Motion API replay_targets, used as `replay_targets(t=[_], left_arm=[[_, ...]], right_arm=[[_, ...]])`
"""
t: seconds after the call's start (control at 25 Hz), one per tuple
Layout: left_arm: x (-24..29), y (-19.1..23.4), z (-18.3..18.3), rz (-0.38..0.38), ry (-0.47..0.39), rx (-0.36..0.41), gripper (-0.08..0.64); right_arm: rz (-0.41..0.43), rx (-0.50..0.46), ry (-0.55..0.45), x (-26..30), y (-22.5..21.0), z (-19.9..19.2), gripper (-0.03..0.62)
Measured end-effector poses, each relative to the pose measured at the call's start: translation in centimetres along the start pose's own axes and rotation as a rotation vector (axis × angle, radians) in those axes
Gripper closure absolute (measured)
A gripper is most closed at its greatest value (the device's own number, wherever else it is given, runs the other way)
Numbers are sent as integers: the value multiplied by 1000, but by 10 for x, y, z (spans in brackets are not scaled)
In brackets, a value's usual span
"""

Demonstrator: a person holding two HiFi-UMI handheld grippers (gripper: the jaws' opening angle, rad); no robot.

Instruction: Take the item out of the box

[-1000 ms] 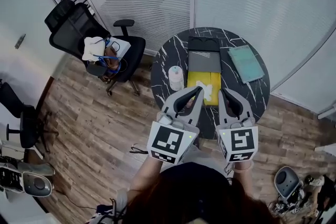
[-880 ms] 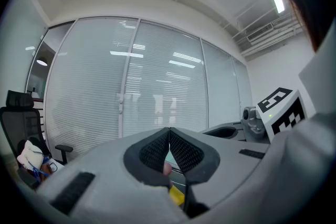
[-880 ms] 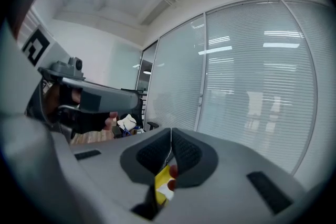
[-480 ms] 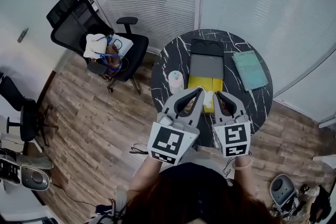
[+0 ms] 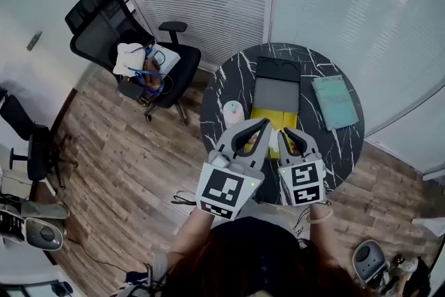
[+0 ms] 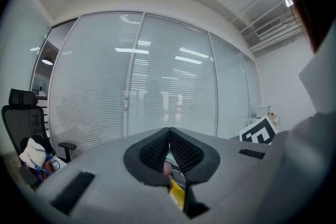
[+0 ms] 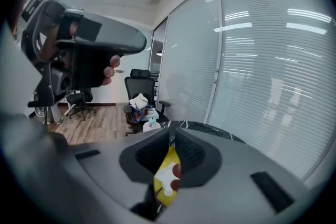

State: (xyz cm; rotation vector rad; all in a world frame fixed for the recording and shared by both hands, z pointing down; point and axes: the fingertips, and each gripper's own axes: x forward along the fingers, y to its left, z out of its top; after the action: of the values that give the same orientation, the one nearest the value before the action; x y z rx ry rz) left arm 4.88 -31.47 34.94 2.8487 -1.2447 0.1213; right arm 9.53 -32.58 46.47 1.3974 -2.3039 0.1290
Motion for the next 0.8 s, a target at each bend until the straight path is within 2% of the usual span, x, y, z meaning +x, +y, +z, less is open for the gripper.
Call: replay_targets(t=[0.28,0.36,0.8], left_arm=[[15,4,-5,7,14,-5,534],[18,5,-6,7,19,-7,534],[29,12,-15,20,50,-17,534]], right_arm=[[48,-12,68,25,-4,-25,558],[64,-19,94,33,-3,-34,508],[120,-71,201,68,1,-73,500]])
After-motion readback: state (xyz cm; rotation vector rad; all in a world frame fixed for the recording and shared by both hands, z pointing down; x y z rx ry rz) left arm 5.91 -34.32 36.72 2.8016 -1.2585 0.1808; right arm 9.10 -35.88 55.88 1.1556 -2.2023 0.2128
